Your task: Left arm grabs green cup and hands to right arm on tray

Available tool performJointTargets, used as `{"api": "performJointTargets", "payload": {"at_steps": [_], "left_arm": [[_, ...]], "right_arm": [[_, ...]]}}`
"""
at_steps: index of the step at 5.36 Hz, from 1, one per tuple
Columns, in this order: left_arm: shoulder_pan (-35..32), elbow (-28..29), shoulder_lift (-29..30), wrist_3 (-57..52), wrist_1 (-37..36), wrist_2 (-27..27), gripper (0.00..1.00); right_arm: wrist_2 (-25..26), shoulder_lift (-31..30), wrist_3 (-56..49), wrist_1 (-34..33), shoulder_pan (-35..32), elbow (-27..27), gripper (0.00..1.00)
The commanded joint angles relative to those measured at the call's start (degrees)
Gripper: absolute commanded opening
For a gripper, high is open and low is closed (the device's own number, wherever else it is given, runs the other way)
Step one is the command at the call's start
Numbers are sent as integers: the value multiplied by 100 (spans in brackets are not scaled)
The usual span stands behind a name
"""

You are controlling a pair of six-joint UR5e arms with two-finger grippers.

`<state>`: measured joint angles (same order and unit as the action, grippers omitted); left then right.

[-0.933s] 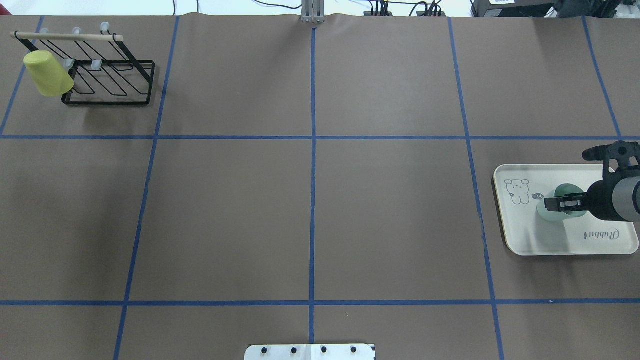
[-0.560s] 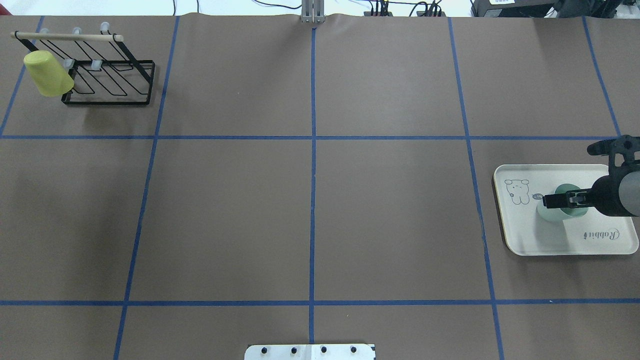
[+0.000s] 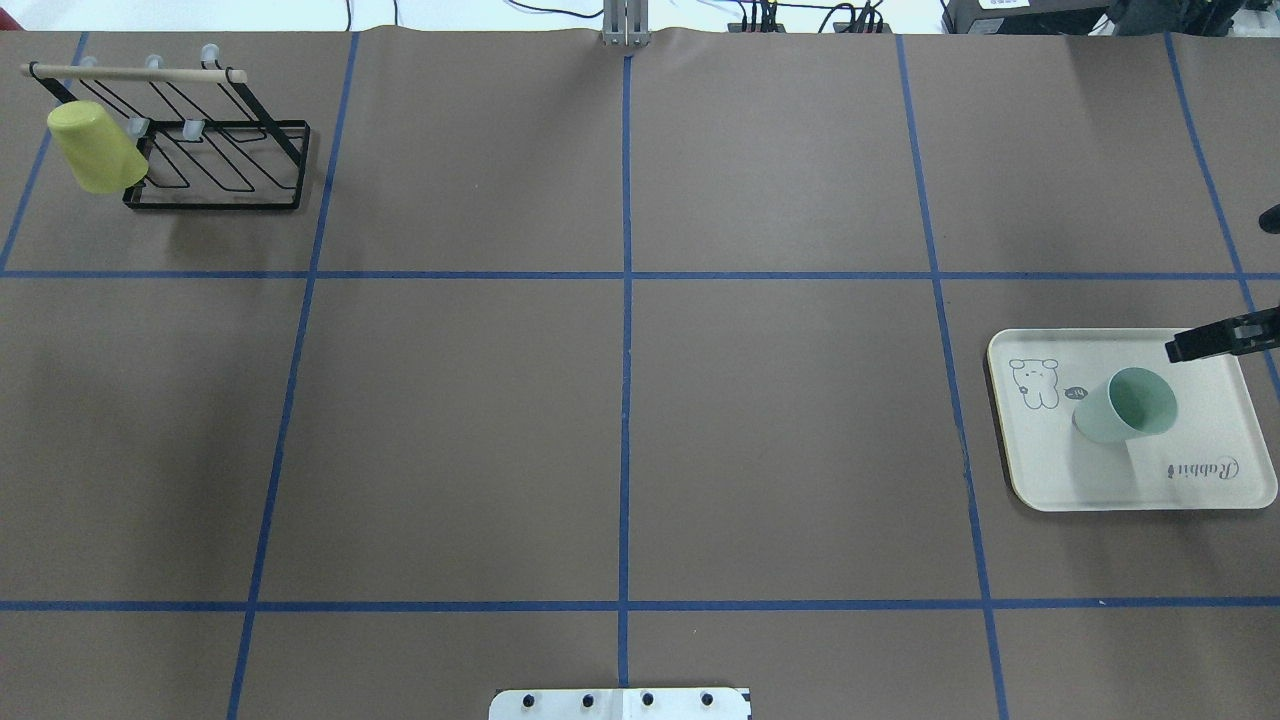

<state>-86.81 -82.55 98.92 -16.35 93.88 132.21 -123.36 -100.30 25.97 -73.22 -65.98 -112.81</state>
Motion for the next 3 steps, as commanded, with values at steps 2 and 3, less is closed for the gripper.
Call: {"api": "performJointTargets", "payload": {"at_steps": [2, 3], "left_arm": [[-3, -6, -223, -9, 7, 15, 100], [-20, -6, -259, -35, 7, 15, 100]], "right_arm": [[-372, 792, -3633, -3165, -1992, 223, 100], [-555, 619, -3877, -3146, -2441, 695, 100]]}}
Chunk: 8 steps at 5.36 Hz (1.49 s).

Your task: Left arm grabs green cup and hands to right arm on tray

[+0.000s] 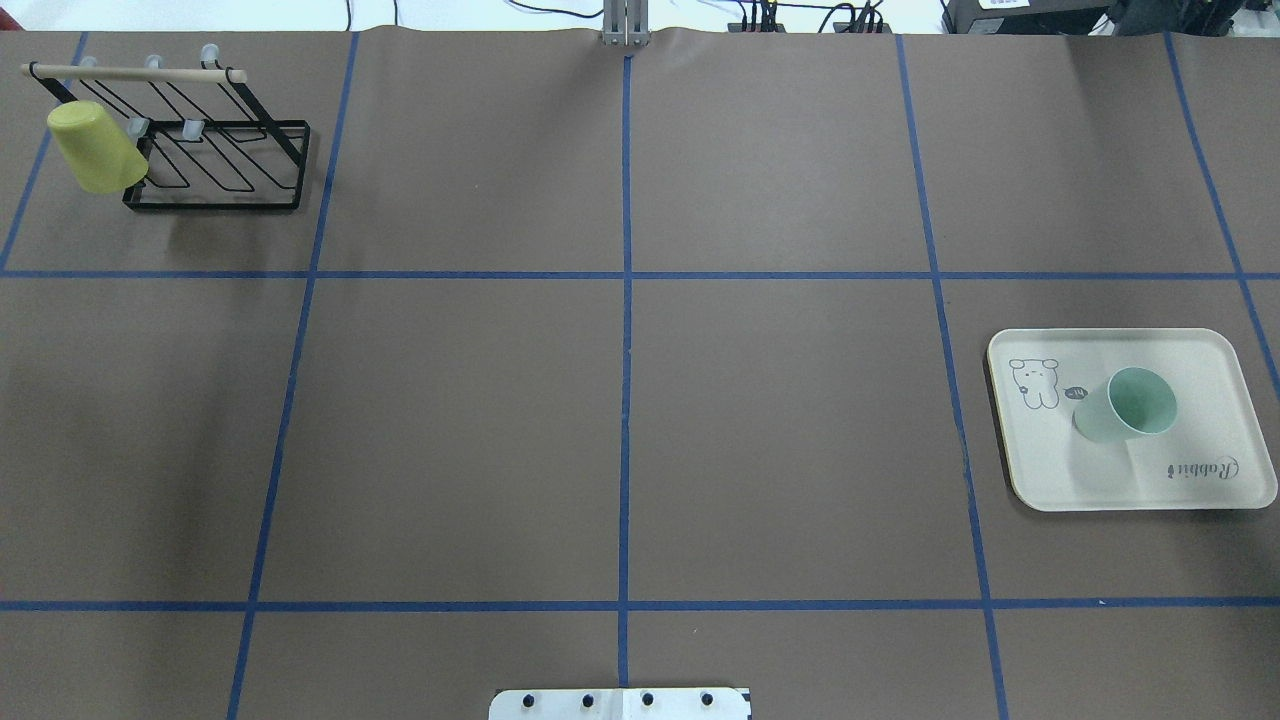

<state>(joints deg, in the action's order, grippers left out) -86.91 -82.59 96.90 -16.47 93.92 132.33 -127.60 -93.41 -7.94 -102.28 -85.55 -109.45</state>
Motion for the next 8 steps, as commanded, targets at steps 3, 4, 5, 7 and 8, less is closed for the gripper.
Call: {"api": "performJointTargets", "payload": {"at_steps": [3, 4, 5, 7, 8], "left_arm": [[-246, -708, -765, 30, 127, 4, 100], [-247, -1140, -882, 48, -448, 117, 100], [-256, -1267, -909, 4, -724, 144, 100], [-230, -1190, -910, 30, -578, 170, 100], [-230, -1224, -892, 22, -568, 144, 100]], "right_arm": [[-449, -547, -421, 189, -682, 573, 99], [-450, -538, -210, 391, -673, 608, 99], [-459, -520, -199, 402, -673, 635, 100], [-459, -511, -190, 411, -664, 626, 100], [-450, -511, -199, 411, -664, 635, 100]]}}
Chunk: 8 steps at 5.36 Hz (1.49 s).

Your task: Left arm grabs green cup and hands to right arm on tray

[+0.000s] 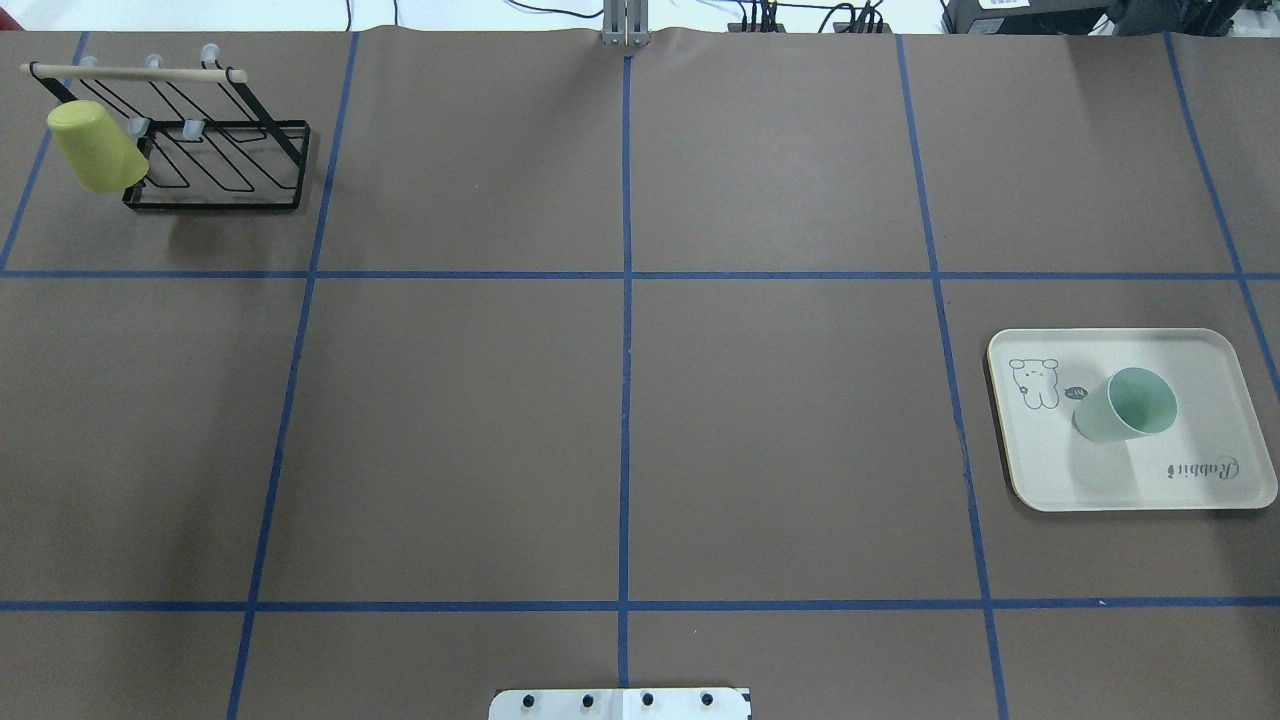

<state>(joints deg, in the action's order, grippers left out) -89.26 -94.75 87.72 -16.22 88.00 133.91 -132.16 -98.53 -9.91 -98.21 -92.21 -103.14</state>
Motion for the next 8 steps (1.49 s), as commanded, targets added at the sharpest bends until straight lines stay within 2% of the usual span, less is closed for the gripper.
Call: {"api": "performJointTargets", "payload": {"at_steps": [1, 8], "left_arm": [[5, -60, 26, 5, 94, -5, 100], [14, 45, -79, -12, 147, -58, 100]], "right_arm": [[-3, 1, -2, 3, 1, -4, 100], [-3, 1, 15, -5, 18, 40, 100]]}}
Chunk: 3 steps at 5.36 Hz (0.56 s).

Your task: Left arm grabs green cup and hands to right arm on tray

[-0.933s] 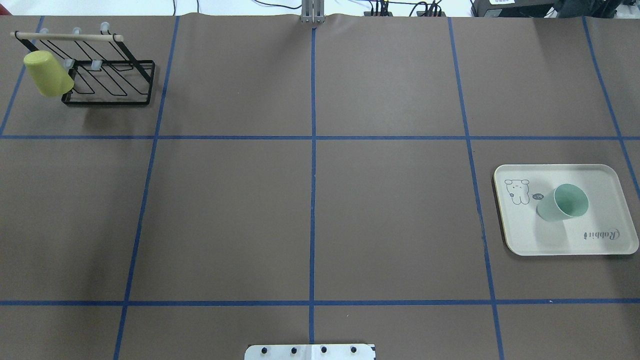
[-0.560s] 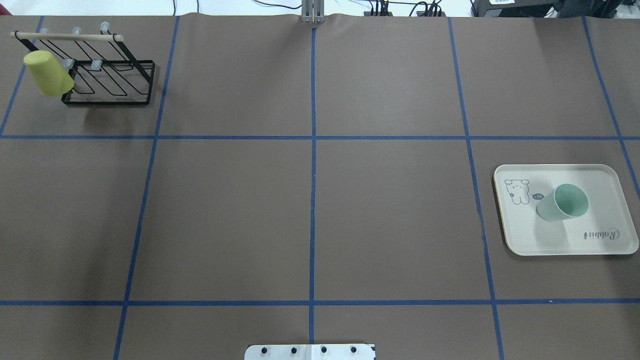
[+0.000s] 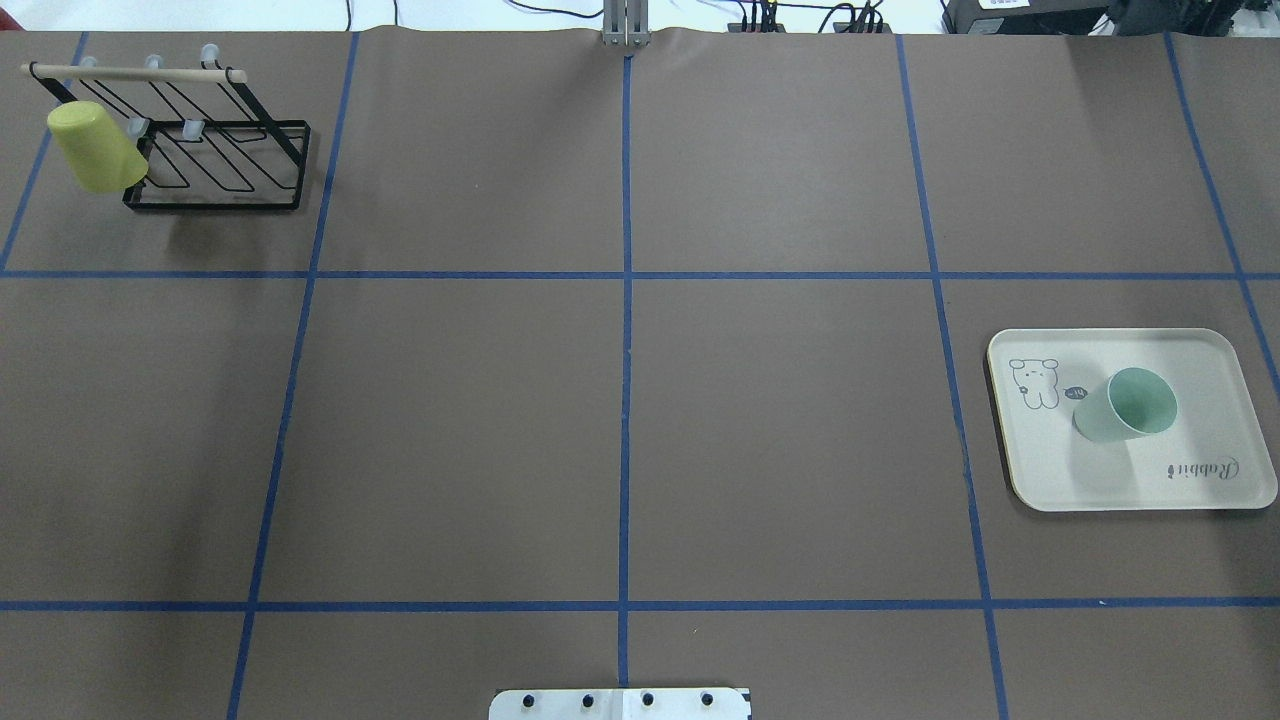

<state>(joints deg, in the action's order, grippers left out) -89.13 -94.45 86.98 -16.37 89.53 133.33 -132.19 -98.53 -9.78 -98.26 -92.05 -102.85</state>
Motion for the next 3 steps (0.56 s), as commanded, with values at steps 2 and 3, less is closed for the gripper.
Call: {"api": "performJointTargets", "payload": {"at_steps": [2, 3], "left_arm": [[1, 15, -49, 2, -6, 8, 100], [-8, -20, -58, 2, 3, 0, 100]], "right_arm": [[0, 0, 2, 0, 2, 1, 100], [-9, 0, 2, 0, 2, -7, 100]]}}
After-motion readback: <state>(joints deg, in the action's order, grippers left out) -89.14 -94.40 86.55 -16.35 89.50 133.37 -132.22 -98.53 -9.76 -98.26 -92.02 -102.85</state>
